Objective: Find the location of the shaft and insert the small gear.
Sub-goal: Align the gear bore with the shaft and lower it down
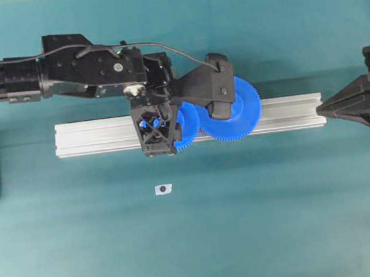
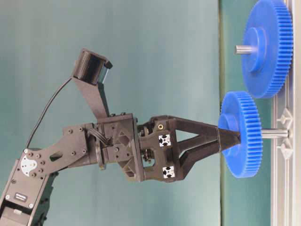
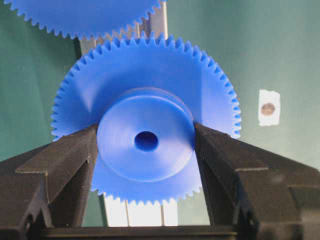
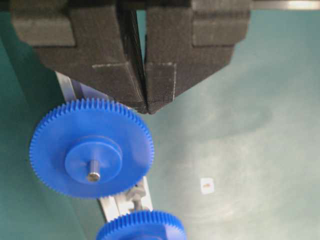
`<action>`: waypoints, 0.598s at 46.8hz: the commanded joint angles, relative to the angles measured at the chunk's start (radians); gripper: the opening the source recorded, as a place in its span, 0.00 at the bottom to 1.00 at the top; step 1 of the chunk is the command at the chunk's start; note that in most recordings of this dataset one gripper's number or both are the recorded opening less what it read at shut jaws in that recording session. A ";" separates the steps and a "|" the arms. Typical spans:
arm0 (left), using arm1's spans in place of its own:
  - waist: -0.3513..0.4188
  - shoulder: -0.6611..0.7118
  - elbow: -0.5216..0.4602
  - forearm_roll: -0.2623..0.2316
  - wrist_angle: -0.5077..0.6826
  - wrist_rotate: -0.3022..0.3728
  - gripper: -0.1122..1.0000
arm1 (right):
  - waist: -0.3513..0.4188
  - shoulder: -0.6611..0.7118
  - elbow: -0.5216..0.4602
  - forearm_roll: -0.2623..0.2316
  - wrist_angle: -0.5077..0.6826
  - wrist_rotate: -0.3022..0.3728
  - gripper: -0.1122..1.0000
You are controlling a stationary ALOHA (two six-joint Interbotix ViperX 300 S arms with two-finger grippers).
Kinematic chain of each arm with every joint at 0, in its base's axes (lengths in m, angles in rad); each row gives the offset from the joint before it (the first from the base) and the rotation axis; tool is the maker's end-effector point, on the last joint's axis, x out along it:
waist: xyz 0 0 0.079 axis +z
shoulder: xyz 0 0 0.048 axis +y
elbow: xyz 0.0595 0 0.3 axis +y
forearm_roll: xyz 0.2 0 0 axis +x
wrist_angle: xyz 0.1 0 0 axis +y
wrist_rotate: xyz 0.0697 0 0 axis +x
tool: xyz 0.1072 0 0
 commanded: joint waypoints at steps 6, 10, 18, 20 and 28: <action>0.020 -0.002 -0.015 0.005 -0.002 -0.020 0.67 | -0.002 0.006 -0.014 -0.002 -0.005 0.014 0.13; -0.003 0.003 -0.017 0.005 -0.002 -0.021 0.67 | -0.002 0.006 -0.014 -0.002 -0.006 0.014 0.13; -0.029 0.006 -0.015 0.005 -0.002 -0.025 0.67 | -0.002 0.006 -0.012 -0.002 -0.009 0.012 0.13; -0.032 0.005 -0.017 0.005 -0.002 -0.025 0.67 | -0.002 0.006 -0.012 -0.002 -0.009 0.014 0.13; -0.023 0.000 -0.020 0.005 0.000 -0.021 0.67 | -0.002 0.006 -0.012 -0.002 -0.009 0.012 0.13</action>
